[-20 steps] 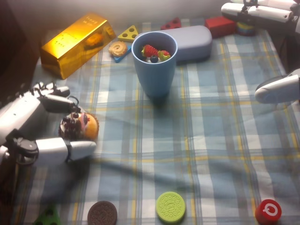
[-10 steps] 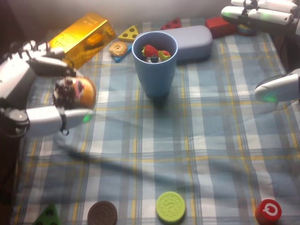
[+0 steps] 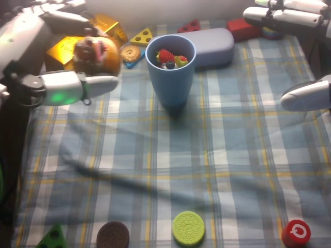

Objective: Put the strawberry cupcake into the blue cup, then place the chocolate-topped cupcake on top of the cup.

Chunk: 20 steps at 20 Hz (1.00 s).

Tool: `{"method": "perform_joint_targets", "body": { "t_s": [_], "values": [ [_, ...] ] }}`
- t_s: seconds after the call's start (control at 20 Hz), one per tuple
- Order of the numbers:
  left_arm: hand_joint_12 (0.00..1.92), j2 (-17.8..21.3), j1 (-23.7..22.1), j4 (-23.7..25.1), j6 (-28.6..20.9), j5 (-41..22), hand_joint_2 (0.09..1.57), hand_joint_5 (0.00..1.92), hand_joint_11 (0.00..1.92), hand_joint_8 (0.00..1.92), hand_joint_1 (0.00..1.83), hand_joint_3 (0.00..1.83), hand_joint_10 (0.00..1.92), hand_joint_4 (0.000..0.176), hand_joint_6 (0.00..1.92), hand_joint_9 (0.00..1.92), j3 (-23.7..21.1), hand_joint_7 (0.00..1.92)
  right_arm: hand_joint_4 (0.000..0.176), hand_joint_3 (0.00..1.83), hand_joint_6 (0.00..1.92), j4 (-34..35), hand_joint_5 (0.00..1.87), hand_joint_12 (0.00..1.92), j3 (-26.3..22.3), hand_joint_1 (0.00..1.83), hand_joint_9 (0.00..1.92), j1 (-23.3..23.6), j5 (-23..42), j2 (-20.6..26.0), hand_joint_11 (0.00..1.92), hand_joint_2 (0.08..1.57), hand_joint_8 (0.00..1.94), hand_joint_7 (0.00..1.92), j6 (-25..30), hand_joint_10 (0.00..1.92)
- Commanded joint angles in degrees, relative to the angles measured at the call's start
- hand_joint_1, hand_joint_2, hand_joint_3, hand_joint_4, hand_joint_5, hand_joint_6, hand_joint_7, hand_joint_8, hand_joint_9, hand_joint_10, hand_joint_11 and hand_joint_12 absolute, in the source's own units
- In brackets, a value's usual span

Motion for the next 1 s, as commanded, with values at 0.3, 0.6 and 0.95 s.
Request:
{"method": "perform_joint_targets", "body": {
  "t_s": [0.3,0.6,0.95],
  "values": [
    [0.00,-5.73,-7.80,5.47,-0.33,-0.40,1.11,0.96,0.00,0.00,1.00,0.00,0.00,0.176,1.00,0.15,5.92,0.35,0.076,0.00,0.00,2.11,0.00,0.00,0.23,0.09,0.00,0.03,6.23,-0.34,0.00,0.97,0.00,0.00,0.24,0.00],
    [0.00,-8.04,-10.29,6.94,-0.33,1.99,1.12,0.96,0.00,0.00,1.01,0.00,0.00,0.176,1.01,0.17,8.35,0.37,0.132,0.00,0.00,2.11,0.00,0.01,0.32,0.10,0.00,-0.08,6.49,-0.32,0.01,0.92,0.00,0.00,0.24,0.00],
    [0.00,-9.99,-12.52,8.29,-0.33,2.95,1.11,0.96,0.00,0.00,1.01,0.00,0.00,0.176,0.99,0.18,10.02,0.38,0.123,0.00,0.00,2.08,0.00,0.01,0.31,0.12,0.00,-0.07,7.17,-0.48,0.02,0.91,0.00,0.00,0.24,0.00]
  ]
}}
